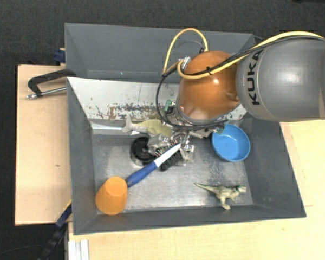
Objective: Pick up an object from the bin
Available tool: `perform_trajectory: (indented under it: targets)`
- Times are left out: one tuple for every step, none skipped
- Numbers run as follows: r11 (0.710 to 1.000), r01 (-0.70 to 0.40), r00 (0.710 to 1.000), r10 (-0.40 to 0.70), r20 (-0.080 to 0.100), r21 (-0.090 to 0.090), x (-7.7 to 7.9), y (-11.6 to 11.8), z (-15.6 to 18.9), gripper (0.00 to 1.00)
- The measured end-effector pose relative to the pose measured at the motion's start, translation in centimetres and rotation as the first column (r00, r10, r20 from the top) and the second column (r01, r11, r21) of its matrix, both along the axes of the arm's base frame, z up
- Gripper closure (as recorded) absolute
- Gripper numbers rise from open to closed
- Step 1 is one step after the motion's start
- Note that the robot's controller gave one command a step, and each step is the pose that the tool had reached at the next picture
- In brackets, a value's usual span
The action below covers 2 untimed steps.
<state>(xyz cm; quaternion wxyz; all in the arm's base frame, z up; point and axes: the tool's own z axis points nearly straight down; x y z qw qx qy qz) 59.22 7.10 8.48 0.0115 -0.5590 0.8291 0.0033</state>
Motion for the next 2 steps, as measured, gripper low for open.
perform_trajectory:
  targets:
    - [1.0, 0.003, 1.0, -0.003, -0.007, -0.013, 0.2, 0.2, 3.2, 1.0]
    - [1.0, 0.006, 1.0, -0.006, -0.003, -0.014, 0.4, 0.3, 10.0, 1.0]
